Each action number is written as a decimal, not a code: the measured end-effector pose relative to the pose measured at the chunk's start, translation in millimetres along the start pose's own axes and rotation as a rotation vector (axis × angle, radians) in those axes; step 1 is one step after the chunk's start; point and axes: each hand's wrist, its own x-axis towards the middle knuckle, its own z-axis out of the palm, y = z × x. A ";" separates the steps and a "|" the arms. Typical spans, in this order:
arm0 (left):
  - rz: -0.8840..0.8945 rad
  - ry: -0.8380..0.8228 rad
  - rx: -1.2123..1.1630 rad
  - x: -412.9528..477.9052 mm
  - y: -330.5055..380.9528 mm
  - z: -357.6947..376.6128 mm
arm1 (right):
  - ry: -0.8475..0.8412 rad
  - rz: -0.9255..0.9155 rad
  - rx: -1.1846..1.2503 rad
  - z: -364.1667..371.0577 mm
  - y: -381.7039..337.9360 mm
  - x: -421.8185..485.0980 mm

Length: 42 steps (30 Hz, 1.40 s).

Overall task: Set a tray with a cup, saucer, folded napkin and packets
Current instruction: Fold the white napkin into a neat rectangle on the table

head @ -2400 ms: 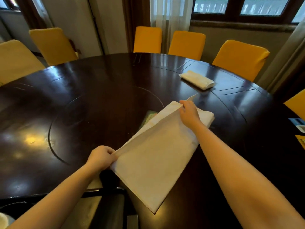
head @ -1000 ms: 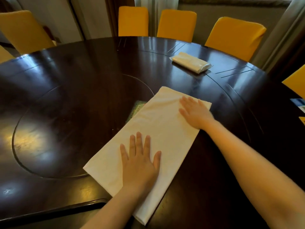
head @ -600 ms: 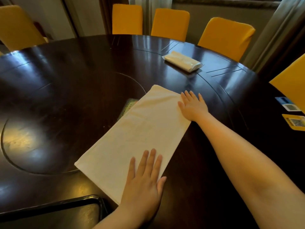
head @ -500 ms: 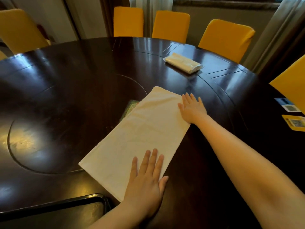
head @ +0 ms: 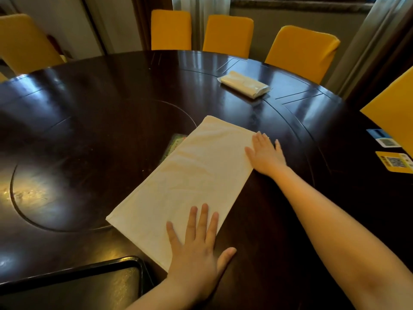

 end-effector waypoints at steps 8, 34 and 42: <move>-0.125 -0.122 0.018 -13.7 14.5 12.8 | 0.249 0.198 -0.052 -20.3 -11.8 17.1; -0.391 0.081 -1.968 30.3 -119.2 -148.5 | 0.263 -0.382 0.880 -61.6 -119.1 -154.3; -0.659 0.117 -1.546 17.4 -151.3 -104.8 | 0.286 -0.425 0.632 -6.2 -148.7 -223.8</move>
